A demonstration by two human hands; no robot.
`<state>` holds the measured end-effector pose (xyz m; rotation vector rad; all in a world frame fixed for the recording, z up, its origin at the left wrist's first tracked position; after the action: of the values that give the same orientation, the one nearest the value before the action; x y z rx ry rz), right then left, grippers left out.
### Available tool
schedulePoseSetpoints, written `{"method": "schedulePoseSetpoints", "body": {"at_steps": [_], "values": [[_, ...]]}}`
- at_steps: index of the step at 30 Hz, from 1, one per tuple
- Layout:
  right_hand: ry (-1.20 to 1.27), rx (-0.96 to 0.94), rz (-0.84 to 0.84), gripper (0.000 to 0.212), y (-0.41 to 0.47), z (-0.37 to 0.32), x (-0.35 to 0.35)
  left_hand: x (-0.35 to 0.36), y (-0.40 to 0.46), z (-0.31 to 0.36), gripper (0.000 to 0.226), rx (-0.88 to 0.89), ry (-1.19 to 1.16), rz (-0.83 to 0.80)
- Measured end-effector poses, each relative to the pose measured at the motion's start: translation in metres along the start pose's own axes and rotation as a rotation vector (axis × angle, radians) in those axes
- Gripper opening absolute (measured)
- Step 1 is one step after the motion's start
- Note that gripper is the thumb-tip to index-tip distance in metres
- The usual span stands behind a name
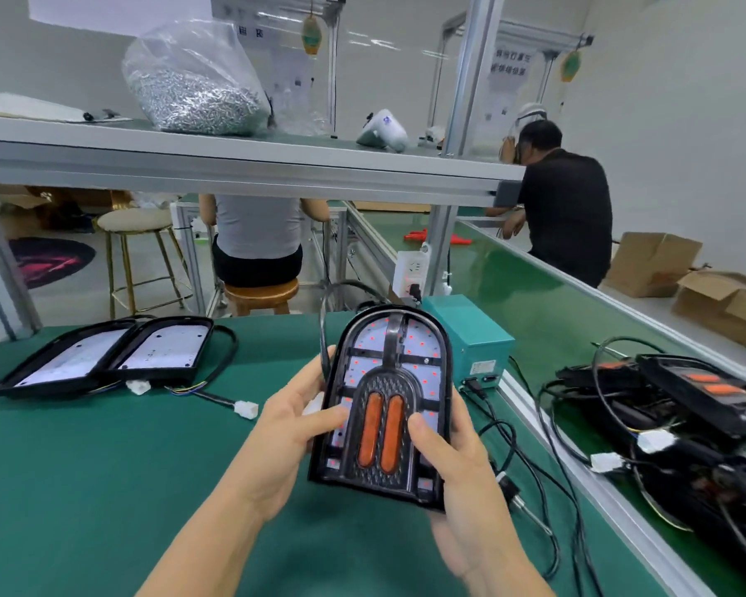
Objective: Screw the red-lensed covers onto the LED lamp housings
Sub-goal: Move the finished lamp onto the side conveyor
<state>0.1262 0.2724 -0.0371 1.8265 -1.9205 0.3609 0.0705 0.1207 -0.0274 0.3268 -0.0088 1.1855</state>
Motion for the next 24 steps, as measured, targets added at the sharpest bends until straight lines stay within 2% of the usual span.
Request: {"method": "schedulePoseSetpoints", "body": {"at_steps": [5,9,17,21,24], "values": [[0.004,-0.089,0.113,0.048,-0.001,-0.026,-0.031,0.045,0.031,0.003,0.053,0.026,-0.035,-0.114],[-0.052,-0.192,0.224,0.051,-0.003,-0.055,-0.059,0.09,0.059,0.003,0.051,0.038,-0.039,-0.221],[-0.203,-0.367,0.503,0.052,-0.02,-0.106,-0.123,0.181,0.099,-0.003,0.055,0.028,0.088,-0.328],[-0.355,-0.476,0.674,0.068,-0.033,-0.131,-0.15,0.226,0.108,-0.008,0.054,0.003,0.095,-0.406],[-0.416,-0.537,0.803,0.068,-0.048,-0.15,-0.175,0.262,0.108,-0.012,0.054,-0.007,0.112,-0.468]]}}
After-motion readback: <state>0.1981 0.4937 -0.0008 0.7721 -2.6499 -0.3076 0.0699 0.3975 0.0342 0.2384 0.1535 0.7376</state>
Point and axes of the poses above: each hand's wrist, its own y-axis towards the middle knuckle, its own x-axis out of the palm, z = x × y, the point moved 4 cm from there along y, towards the middle knuckle, and after that the axes turned 2 degrees about z, right-handed, at the moved point
